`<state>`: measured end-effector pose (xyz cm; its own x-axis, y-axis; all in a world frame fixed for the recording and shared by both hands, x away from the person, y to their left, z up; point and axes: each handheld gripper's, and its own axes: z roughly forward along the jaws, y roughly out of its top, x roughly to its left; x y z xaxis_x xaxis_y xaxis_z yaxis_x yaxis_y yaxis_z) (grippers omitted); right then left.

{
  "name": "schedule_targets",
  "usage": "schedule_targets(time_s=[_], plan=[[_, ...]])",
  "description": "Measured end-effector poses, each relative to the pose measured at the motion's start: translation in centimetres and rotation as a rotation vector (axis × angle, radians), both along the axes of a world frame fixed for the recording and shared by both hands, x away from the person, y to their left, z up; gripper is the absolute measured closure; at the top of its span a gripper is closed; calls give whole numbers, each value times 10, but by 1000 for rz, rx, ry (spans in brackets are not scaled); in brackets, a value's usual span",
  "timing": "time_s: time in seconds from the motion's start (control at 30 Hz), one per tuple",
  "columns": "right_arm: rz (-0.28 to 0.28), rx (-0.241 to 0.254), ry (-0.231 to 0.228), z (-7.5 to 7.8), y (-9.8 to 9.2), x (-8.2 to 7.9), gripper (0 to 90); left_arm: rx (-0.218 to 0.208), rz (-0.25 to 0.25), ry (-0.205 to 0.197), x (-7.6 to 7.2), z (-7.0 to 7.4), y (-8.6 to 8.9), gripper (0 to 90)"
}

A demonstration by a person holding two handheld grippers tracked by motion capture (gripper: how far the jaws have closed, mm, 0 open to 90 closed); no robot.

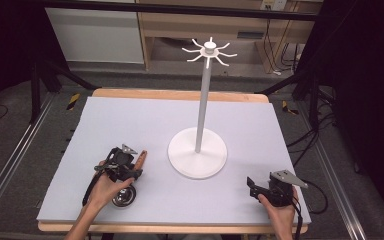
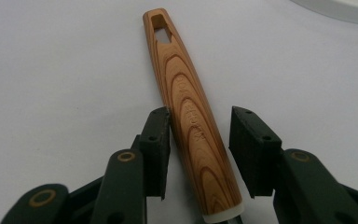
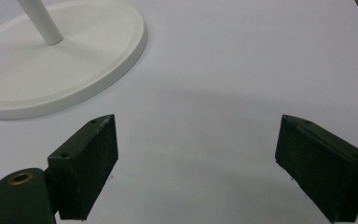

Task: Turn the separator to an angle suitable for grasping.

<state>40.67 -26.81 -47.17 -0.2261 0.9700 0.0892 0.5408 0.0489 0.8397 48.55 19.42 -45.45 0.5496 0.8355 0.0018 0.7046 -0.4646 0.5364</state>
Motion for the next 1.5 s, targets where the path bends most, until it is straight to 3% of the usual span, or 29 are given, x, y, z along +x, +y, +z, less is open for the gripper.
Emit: schedule_targets(time_s=[0.3,0.4,0.7,0.97,1.0,1.13,1.5], plan=[[11,-6,-3,0,0,0,142,-8,9,29,3,-3,1,583],[10,-3,-4,0,0,0,143,10,5,30,3,-3,-1,590],[9,2,1,0,0,0,148,18,-3,27,2,-2,3,678],[12,3,2,0,0,0,154,56,-41,7,-3,-2,3,643],[11,4,4,0,0,0,154,92,-58,-3,-2,0,3,613],[12,4,5,0,0,0,155,100,-73,0,1,4,1,578],[12,2,5,-1,-2,1,156,138,-109,15,13,3,-10,586]])
